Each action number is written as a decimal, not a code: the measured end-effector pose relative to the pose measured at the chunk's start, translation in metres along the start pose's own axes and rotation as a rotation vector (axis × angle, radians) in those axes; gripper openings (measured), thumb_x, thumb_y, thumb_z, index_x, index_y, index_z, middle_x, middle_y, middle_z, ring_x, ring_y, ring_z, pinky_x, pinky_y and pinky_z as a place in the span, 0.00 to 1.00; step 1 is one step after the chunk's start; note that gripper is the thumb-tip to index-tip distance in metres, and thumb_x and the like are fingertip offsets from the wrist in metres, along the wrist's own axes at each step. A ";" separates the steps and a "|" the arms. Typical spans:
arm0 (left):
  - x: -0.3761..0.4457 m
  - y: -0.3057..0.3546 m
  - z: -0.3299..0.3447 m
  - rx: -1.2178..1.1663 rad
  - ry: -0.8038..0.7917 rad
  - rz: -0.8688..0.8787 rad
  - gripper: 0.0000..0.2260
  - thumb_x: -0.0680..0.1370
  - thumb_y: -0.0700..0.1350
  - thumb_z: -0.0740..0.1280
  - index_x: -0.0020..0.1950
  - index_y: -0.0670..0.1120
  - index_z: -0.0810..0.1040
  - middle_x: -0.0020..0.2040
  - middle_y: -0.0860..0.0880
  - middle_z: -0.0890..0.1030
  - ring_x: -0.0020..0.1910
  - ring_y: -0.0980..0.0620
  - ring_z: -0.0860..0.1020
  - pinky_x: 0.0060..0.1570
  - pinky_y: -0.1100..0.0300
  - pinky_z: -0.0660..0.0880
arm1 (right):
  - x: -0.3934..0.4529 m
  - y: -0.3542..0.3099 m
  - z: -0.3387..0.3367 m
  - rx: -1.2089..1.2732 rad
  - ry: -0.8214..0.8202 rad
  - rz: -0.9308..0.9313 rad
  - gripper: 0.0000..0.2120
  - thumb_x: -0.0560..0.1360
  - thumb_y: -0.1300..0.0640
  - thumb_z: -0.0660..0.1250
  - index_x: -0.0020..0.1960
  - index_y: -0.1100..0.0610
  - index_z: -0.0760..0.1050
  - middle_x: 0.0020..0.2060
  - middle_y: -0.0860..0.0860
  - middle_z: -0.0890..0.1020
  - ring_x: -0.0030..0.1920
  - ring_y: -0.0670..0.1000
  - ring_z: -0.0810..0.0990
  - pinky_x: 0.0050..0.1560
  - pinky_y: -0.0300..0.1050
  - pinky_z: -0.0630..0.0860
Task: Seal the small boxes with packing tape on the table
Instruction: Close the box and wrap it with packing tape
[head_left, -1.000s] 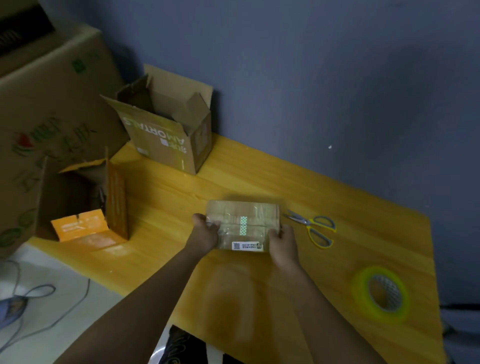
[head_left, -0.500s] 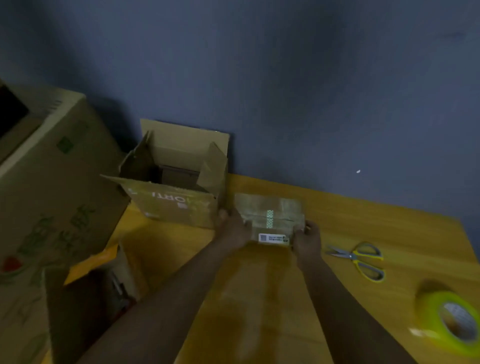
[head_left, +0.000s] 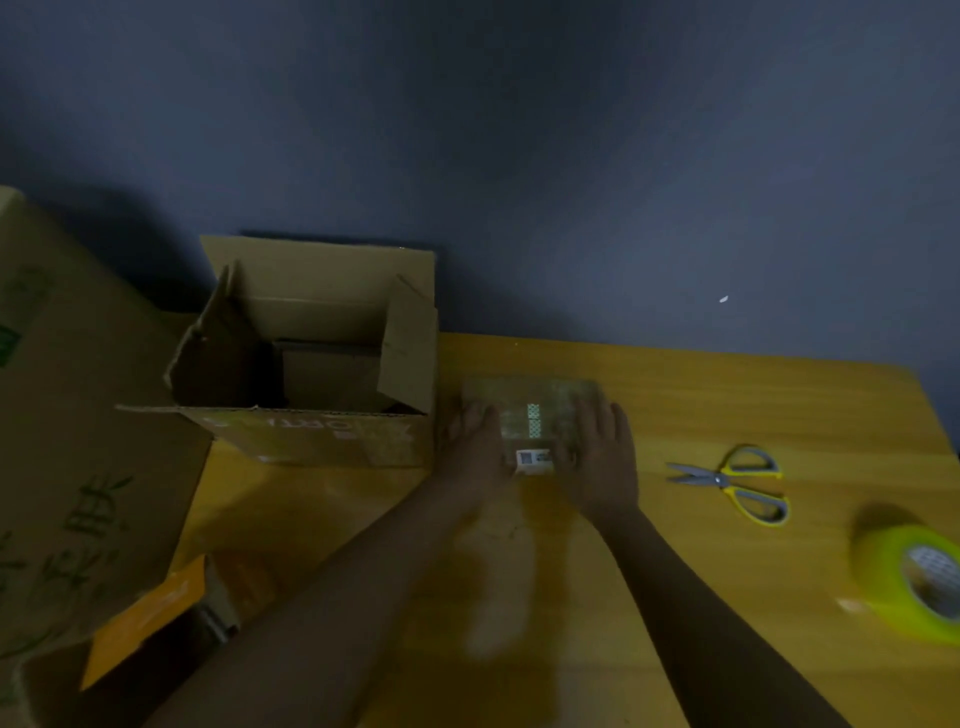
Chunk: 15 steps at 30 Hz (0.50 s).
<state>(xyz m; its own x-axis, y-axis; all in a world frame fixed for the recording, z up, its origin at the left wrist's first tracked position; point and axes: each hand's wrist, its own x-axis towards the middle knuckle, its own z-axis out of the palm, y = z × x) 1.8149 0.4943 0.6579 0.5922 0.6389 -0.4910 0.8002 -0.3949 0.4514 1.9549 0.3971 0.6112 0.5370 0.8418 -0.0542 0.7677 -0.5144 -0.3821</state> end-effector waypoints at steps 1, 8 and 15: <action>-0.002 0.000 0.000 0.037 0.018 0.011 0.30 0.81 0.44 0.60 0.79 0.44 0.49 0.78 0.45 0.49 0.76 0.42 0.51 0.73 0.50 0.56 | -0.002 0.001 0.004 -0.092 -0.007 -0.167 0.30 0.77 0.43 0.54 0.75 0.55 0.62 0.73 0.60 0.65 0.74 0.64 0.60 0.70 0.64 0.61; -0.005 -0.008 0.006 0.178 0.112 0.055 0.26 0.79 0.37 0.61 0.76 0.43 0.57 0.74 0.45 0.58 0.73 0.45 0.59 0.68 0.53 0.62 | 0.008 -0.008 0.021 -0.244 -0.087 -0.378 0.28 0.70 0.58 0.71 0.66 0.53 0.65 0.65 0.61 0.74 0.65 0.66 0.71 0.60 0.66 0.72; -0.012 -0.009 0.005 0.144 0.150 0.069 0.25 0.79 0.37 0.60 0.75 0.45 0.58 0.73 0.45 0.60 0.72 0.47 0.61 0.67 0.56 0.63 | 0.047 -0.019 0.021 -0.289 -0.088 -0.383 0.26 0.66 0.60 0.77 0.63 0.56 0.75 0.62 0.60 0.76 0.63 0.66 0.74 0.58 0.63 0.72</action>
<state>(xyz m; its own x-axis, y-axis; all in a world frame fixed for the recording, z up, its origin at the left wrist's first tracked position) 1.8013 0.4873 0.6562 0.6337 0.6941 -0.3415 0.7701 -0.5242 0.3636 1.9579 0.4501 0.5965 0.1748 0.9837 -0.0427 0.9767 -0.1787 -0.1188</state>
